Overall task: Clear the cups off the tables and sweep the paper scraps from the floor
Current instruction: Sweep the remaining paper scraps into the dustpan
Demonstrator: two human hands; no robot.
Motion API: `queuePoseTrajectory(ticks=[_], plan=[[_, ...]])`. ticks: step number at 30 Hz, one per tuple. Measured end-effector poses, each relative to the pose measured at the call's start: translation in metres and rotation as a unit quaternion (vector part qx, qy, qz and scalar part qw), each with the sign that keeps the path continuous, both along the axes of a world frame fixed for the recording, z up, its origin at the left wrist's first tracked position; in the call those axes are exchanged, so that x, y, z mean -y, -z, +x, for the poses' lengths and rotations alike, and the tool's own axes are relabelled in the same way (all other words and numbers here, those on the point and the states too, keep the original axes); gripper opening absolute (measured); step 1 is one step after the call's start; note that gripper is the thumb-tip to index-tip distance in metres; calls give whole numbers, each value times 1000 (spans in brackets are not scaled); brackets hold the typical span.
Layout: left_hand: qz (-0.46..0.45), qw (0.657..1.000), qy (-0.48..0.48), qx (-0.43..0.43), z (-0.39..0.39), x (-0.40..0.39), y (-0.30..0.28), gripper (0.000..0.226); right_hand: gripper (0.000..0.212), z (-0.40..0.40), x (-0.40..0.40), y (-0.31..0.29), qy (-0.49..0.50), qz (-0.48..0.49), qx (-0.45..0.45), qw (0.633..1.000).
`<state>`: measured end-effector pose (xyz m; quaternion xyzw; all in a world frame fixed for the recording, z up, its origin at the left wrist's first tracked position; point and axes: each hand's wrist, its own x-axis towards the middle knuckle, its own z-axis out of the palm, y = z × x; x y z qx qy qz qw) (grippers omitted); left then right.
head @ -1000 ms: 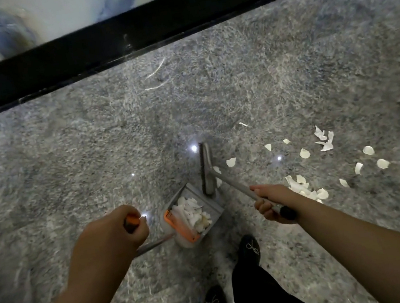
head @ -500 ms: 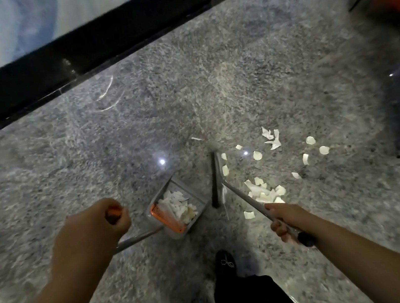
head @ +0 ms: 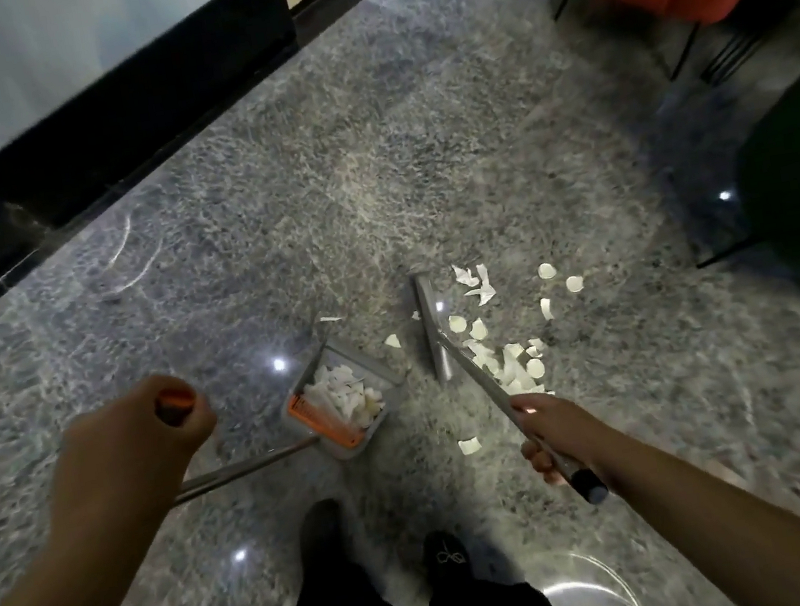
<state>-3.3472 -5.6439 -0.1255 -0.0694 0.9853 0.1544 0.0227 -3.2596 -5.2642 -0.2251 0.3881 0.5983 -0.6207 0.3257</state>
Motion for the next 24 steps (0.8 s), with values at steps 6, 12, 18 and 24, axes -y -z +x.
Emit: queuePoseTrajectory(ticks=[6, 12, 18, 24], plan=[[11, 1000, 6, 9, -56, 29, -13, 17, 25, -64, 50, -3, 11, -32, -28, 999], [-6, 998, 59, -21, -134, 69, -27, 18, 24, -151, 121, 6, 21, -48, -45, 998], [-26, 998, 59, -11, -205, 126, -37, 13, 22, -234, 184, 17, 54, -85, -41, 994], [-41, 998, 51, -13, -245, 163, -28, 18, 27, -278, 219, 46, 85, -102, -7, 991]])
